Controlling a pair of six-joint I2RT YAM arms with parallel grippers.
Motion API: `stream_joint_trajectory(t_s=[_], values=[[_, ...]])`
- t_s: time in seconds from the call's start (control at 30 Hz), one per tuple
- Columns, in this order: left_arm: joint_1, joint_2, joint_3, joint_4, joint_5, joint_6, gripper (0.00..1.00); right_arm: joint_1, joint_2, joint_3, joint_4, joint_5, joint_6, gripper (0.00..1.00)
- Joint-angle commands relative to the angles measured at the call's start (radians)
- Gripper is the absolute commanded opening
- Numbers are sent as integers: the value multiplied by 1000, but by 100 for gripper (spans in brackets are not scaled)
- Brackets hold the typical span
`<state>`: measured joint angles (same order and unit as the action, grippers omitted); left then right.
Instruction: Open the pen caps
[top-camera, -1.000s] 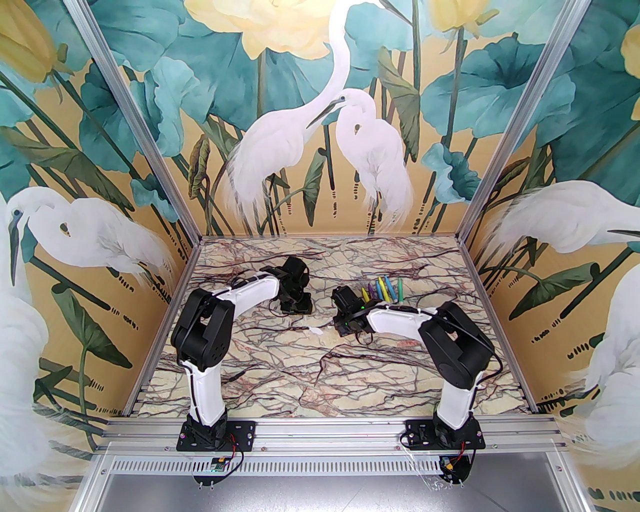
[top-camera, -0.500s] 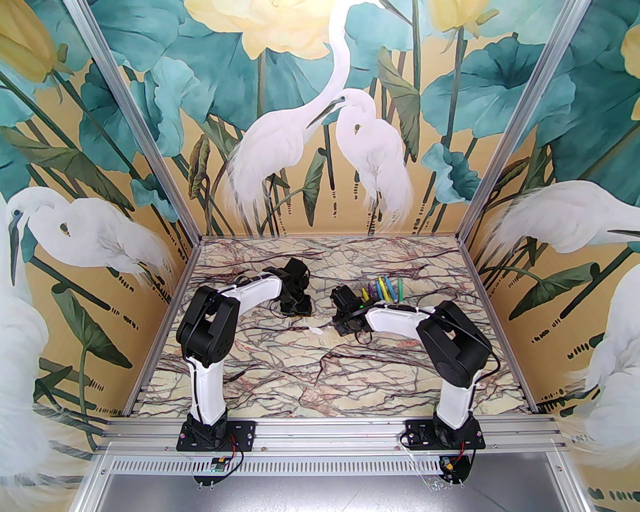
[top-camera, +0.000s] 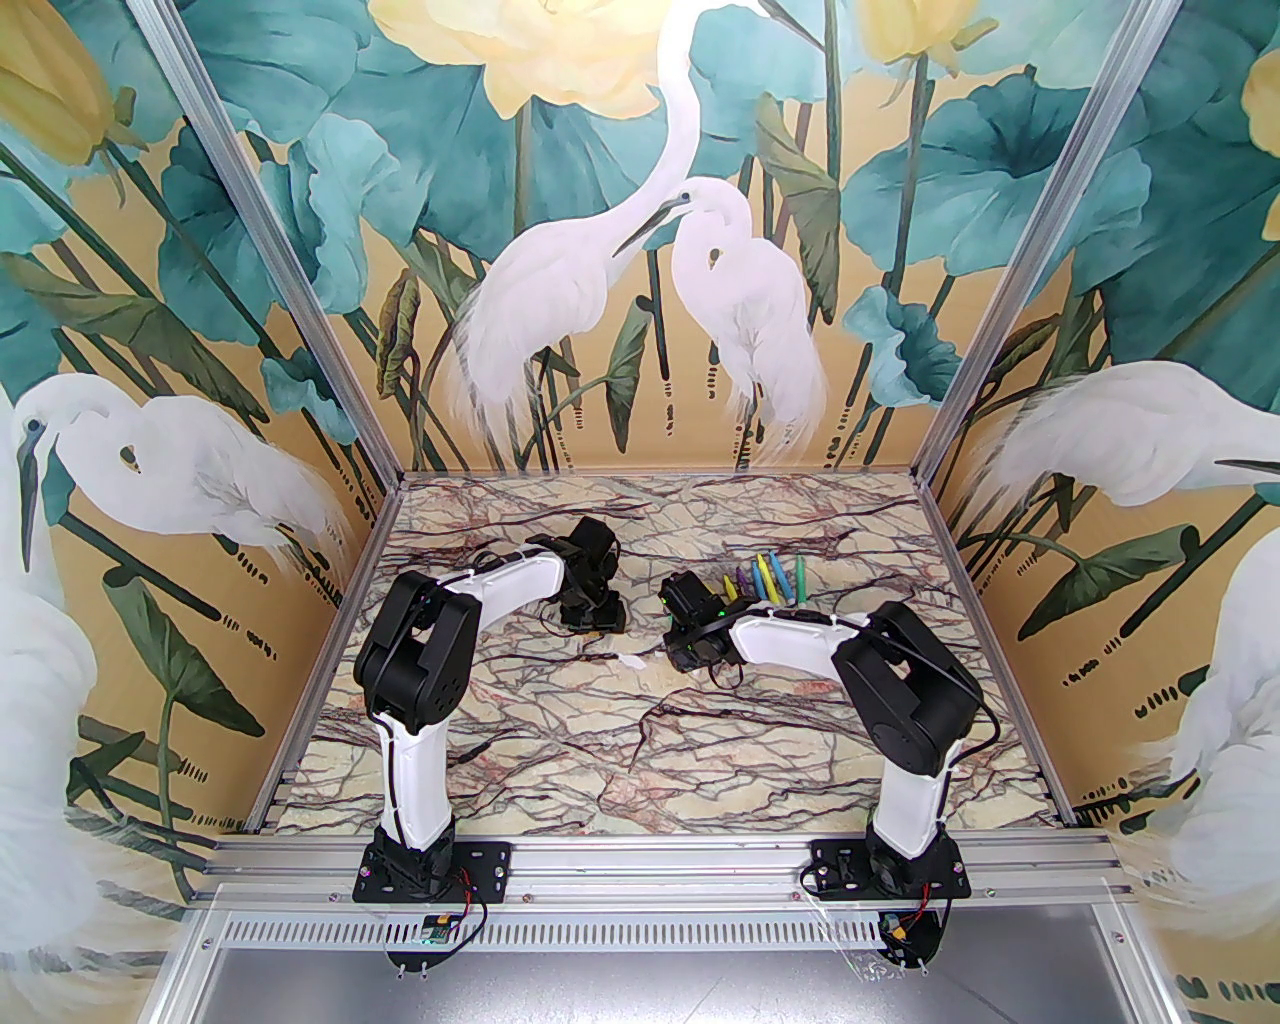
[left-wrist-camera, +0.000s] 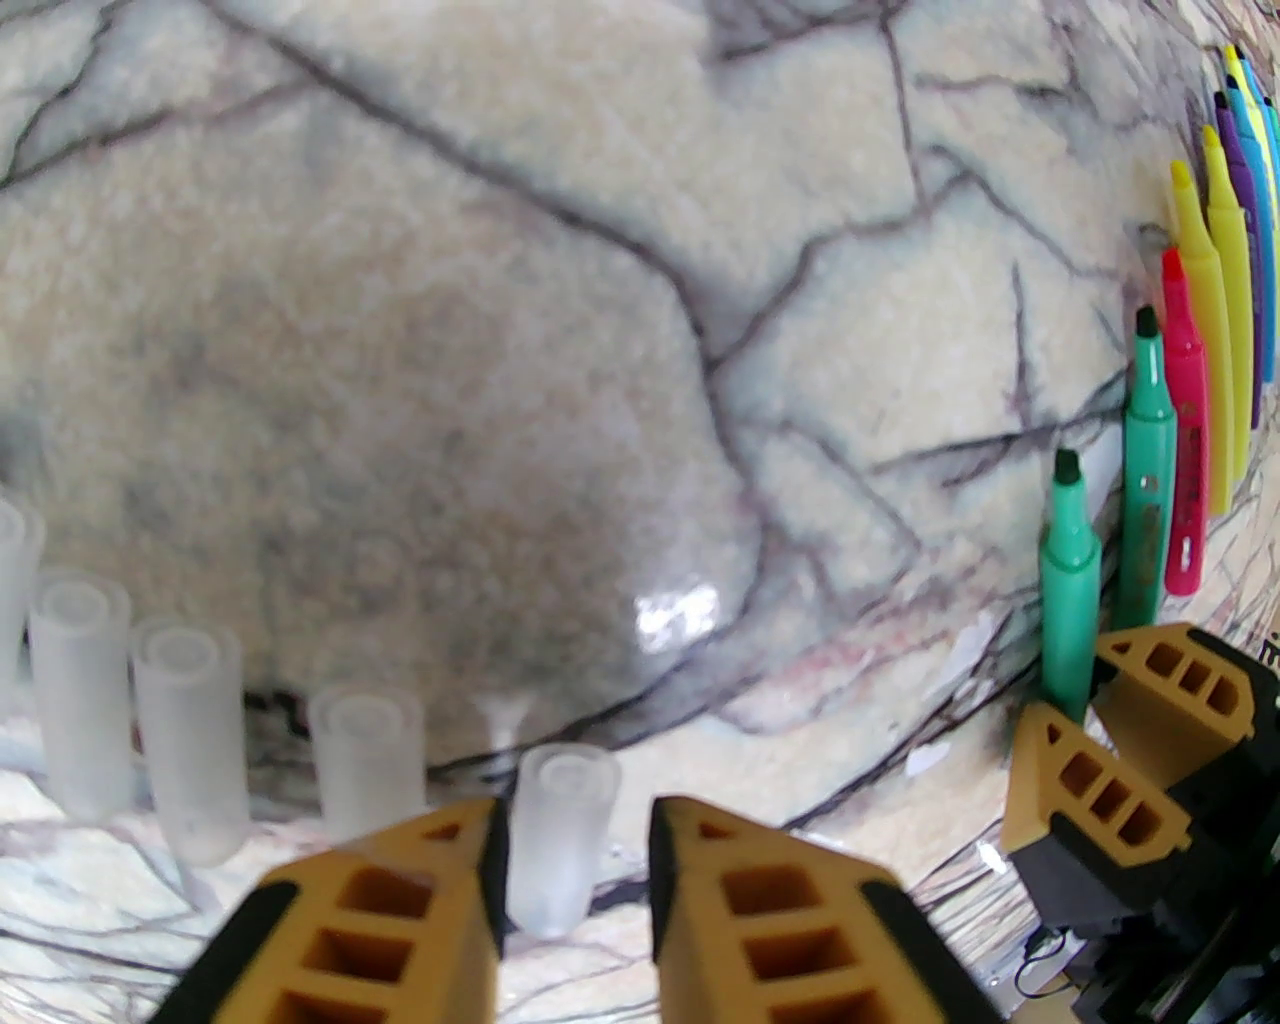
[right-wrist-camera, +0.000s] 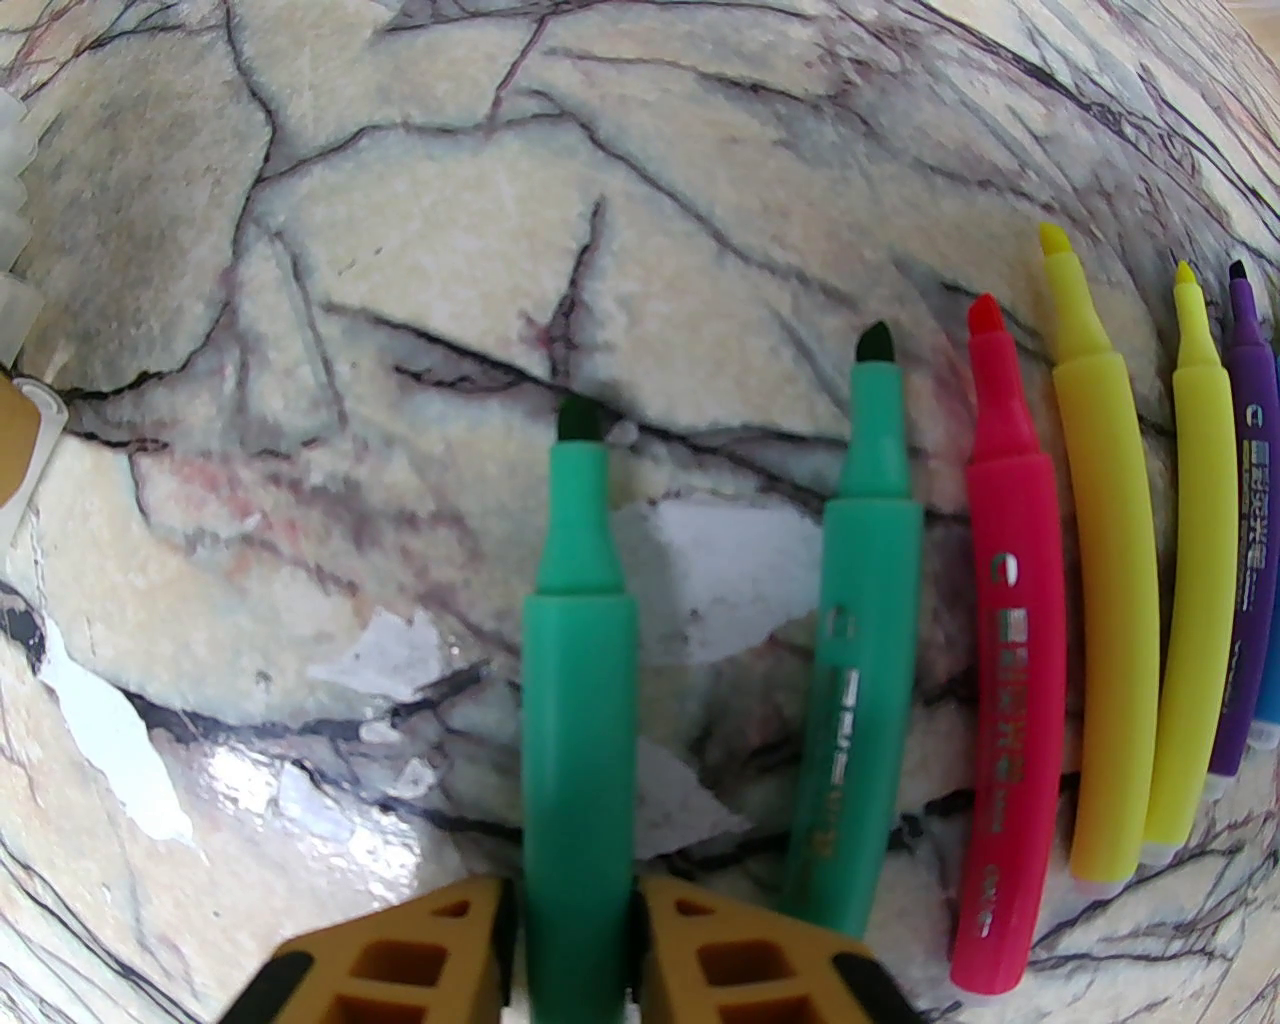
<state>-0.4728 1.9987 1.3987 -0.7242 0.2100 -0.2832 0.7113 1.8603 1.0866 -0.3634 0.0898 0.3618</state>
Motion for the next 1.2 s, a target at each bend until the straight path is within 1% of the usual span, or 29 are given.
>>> stream_joint_trajectory(t_s=[0.0,0.07,0.17,0.2,0.37,0.43,0.5,0.57,0.63,0.67,0.7,0.73,0.77,0.83,0.93,1.0,1.07,1.17], values=[[-8,-100,-33,67,-21,20,34,-4,-72,-16,6,25,-20,31],[-8,-153,-60,110,-34,24,43,-4,-115,-30,21,32,-24,34],[-9,-240,-111,180,-59,38,62,-5,-176,-31,18,59,-39,37],[-5,-271,-130,202,-60,44,66,-7,-199,-31,17,64,-47,38],[28,-388,-220,302,-76,84,75,-44,-312,-54,53,70,-102,44],[63,-439,-271,344,-90,97,79,-79,-361,-72,71,92,-133,51],[117,-499,-337,393,-84,109,80,-134,-420,-106,107,104,-162,59],[167,-563,-409,444,-95,123,86,-201,-485,-155,161,80,-184,65],[211,-624,-477,499,-138,142,91,-271,-560,-207,221,52,-186,73],[230,-656,-510,522,-166,159,93,-306,-600,-233,250,41,-185,79],[243,-682,-540,547,-203,178,97,-338,-635,-260,278,35,-192,87],[252,-704,-567,575,-232,194,99,-364,-665,-285,300,38,-199,93],[261,-722,-600,610,-264,213,100,-390,-693,-307,322,48,-210,99],[278,-756,-661,686,-308,234,100,-437,-724,-348,367,73,-230,99],[310,-781,-746,821,-370,254,99,-503,-727,-426,463,144,-261,99],[333,-783,-801,924,-399,281,99,-569,-707,-495,574,158,-252,99],[341,-771,-862,1068,-435,311,100,-628,-681,-553,672,159,-216,99],[358,-717,-955,1286,-443,333,100,-688,-611,-624,832,147,-208,99]])
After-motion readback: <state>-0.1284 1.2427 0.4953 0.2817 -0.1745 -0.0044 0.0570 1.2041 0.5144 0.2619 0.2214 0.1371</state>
